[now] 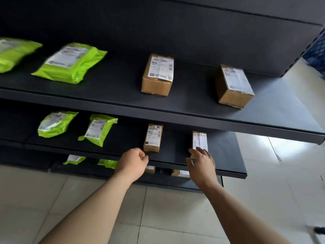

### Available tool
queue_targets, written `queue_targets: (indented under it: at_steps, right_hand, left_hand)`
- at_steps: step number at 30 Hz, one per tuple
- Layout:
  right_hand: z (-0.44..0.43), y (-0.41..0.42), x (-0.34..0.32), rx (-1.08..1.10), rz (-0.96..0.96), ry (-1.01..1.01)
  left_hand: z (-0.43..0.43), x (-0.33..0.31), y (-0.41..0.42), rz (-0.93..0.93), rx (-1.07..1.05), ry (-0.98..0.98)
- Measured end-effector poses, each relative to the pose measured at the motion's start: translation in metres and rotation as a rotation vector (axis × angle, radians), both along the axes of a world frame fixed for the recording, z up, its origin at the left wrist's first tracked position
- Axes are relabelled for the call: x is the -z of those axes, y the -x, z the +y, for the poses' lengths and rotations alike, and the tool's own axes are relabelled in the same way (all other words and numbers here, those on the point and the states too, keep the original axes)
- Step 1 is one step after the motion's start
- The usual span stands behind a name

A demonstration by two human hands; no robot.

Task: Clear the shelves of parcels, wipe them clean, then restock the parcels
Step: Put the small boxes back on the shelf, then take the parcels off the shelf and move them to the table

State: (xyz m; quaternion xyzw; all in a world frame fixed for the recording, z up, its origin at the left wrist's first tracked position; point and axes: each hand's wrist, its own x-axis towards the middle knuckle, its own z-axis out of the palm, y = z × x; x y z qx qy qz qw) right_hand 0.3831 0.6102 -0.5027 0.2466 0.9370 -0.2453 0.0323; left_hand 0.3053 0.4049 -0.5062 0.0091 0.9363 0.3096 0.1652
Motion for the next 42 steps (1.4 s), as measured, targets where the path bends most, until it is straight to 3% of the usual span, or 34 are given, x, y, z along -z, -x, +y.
queue_targets:
  at_steps: [12, 26, 33, 42]
  right_hand:
    - [-0.131, -0.011, -0.084, -0.183, 0.097, 0.258]
    - [-0.332, 0.028, -0.128, -0.309, 0.12, 0.264]
    - [-0.423, 0.044, -0.11, -0.232, 0.085, 0.277]
    - [-0.458, 0.067, -0.052, -0.157, 0.026, 0.241]
  left_hand:
    - [-0.134, -0.066, -0.061, -0.012, -0.298, -0.113]
    - [-0.361, -0.101, -0.052, 0.009, -0.475, -0.109]
    - [-0.46, -0.092, -0.031, -0.042, -0.455, -0.089]
    - [-0.484, -0.043, 0.008, -0.082, -0.391, -0.113]
